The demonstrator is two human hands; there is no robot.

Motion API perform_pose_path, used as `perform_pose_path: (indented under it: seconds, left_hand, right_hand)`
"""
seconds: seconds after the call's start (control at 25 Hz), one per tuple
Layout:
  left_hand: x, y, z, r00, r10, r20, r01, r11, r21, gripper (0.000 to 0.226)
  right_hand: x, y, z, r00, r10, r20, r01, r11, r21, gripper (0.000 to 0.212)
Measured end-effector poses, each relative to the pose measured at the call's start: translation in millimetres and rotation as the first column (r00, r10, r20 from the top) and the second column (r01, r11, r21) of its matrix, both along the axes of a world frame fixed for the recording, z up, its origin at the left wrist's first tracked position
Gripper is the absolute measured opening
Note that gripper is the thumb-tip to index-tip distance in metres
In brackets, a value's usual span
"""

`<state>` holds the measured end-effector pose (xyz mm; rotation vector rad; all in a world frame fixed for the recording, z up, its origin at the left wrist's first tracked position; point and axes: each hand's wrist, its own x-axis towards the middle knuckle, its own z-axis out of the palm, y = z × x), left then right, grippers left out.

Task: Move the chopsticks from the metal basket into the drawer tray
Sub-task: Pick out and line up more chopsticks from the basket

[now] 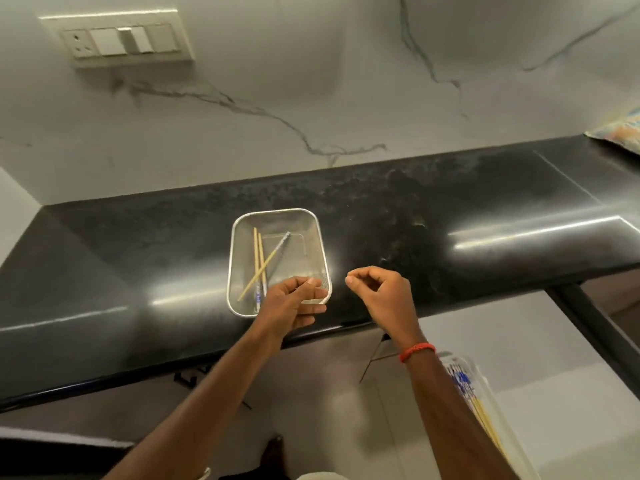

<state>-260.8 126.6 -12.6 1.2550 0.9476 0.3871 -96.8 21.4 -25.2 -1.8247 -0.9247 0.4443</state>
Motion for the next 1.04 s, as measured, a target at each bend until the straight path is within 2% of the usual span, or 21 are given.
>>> perform_pose_path:
  seconds: [0.2,0.28,0.48,0.64,0.84,1.04]
  left_hand:
    - [-28,54,11,0.991,0.114,0.070,-0.119,0.991,0.065,0.026]
    - [-40,75,11,0.986,0.139,0.087,-0.146,0.986,0.082,0.024]
    - [-68,124,2,0.983,0.168,0.071,-0.173,0.982,0.072,0.020]
    - [-85,153,-11,0.984,0.169,0.047,-0.172,0.984,0.052,0.021]
    - [-95,167,-26,0.988,0.151,0.030,-0.152,0.988,0.013,0.019]
    - [-90,177,-30,0.986,0.161,0.047,-0.161,0.987,-0.007,0.017]
  right_hand:
    - [-42,80,5,0.981,0.178,-0.078,-0.188,0.970,-0.152,0.012]
    - [-58,111,1,0.969,0.222,-0.108,-0.241,0.946,-0.217,0.020]
    - [-80,169,-20,0.960,0.279,0.000,-0.254,0.875,-0.412,0.041]
    - [-91,193,-43,0.961,0.276,-0.007,-0.243,0.834,-0.496,0.057]
    - [-102,197,-56,0.979,0.175,-0.107,-0.205,0.871,-0.446,0.056]
    - [-98,182,-35,0.999,0.045,0.011,-0.040,0.958,-0.283,0.031]
